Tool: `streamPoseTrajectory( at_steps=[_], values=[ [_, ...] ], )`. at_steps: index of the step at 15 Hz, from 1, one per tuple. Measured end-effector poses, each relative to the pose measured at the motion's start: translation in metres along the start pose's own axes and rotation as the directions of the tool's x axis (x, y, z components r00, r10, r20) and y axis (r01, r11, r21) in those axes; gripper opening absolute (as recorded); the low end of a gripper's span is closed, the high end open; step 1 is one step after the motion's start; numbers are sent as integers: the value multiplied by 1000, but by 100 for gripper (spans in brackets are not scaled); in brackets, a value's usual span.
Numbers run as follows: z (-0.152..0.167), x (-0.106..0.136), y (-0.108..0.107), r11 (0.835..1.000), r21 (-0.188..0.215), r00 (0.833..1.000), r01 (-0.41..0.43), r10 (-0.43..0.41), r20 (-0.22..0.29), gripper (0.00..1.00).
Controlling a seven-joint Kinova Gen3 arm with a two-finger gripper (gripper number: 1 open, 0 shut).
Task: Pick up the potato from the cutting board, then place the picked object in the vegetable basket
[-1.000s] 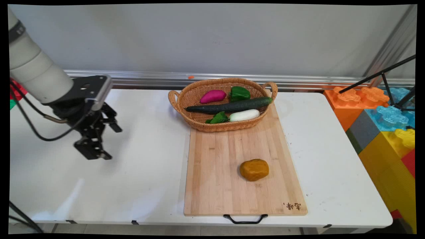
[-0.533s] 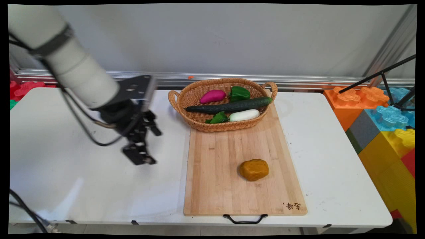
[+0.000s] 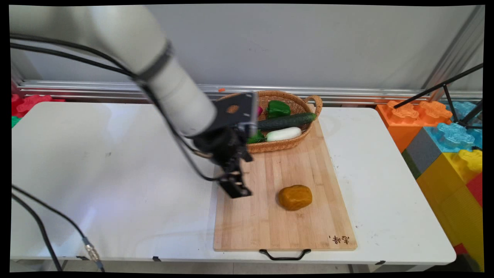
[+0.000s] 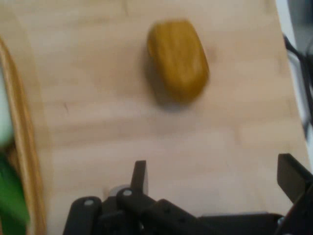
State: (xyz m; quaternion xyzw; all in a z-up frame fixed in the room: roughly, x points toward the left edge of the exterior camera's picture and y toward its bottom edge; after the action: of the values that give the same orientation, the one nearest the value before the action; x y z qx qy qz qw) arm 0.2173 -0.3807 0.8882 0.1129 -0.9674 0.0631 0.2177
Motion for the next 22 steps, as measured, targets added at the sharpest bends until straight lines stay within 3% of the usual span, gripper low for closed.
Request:
streamPoseTrajectory(
  at_steps=[7, 17, 18, 22],
  values=[
    [79, 50, -6, 999, 33, 998, -15, 17, -58, 100],
    [141, 57, -11, 993, 25, 992, 117, -116, -56, 100],
    [144, 57, -12, 991, 25, 990, 129, -127, -56, 0],
    [141, 57, -12, 984, 22, 983, 178, -176, -49, 0]
  ],
)
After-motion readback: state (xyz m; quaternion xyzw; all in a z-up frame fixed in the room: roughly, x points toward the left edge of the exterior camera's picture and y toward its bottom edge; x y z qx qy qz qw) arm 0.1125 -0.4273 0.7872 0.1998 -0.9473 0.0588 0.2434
